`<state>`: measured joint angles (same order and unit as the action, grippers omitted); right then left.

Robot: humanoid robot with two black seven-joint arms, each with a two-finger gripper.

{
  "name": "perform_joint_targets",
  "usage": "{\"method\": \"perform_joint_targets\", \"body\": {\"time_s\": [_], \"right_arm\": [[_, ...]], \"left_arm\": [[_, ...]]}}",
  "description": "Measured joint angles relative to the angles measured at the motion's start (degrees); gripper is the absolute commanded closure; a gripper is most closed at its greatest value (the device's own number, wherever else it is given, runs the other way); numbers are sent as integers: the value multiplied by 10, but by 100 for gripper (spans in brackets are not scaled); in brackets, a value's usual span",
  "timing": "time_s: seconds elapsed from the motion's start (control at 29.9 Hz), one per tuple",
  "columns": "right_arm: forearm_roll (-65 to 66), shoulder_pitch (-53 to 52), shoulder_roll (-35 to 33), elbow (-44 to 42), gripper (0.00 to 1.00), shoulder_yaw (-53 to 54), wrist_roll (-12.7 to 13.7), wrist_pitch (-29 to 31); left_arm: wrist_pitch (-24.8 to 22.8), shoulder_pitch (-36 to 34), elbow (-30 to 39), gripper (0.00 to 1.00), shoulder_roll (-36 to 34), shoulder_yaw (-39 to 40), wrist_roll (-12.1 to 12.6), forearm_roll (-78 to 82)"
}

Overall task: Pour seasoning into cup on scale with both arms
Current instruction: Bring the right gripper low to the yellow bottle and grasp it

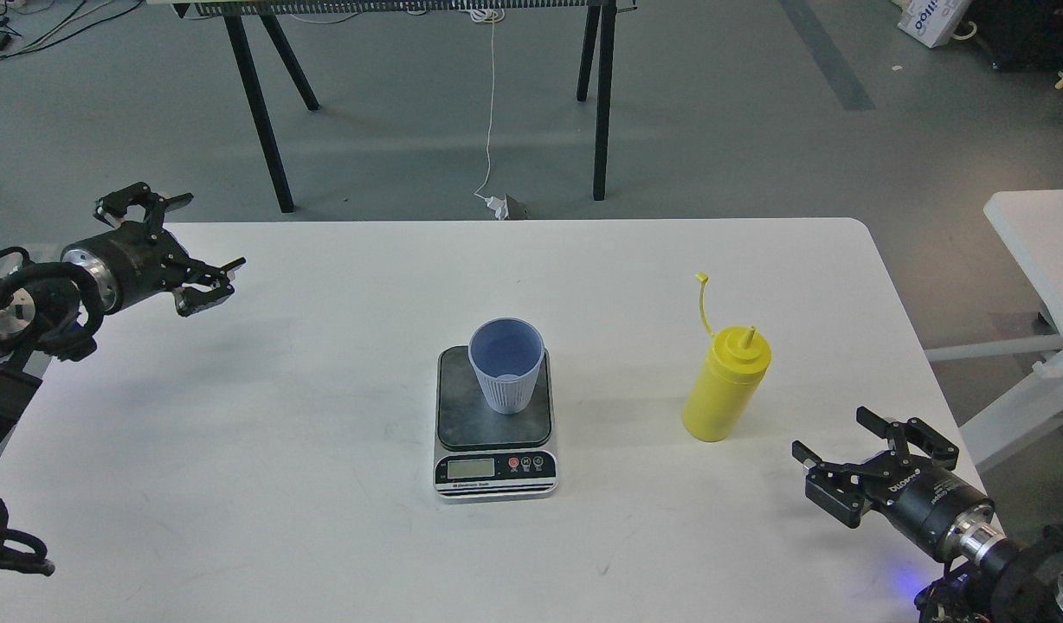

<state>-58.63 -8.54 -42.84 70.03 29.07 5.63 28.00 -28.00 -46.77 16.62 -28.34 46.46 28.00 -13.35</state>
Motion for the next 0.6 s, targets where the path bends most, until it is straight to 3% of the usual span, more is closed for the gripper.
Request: {"method": "perform_joint_targets", "body": {"time_s": [0.6], "right_arm": [[62,-63,110,-88,1,0,0,0]], "left_arm": [[0,13,0,0,-8,2,0,0]]}}
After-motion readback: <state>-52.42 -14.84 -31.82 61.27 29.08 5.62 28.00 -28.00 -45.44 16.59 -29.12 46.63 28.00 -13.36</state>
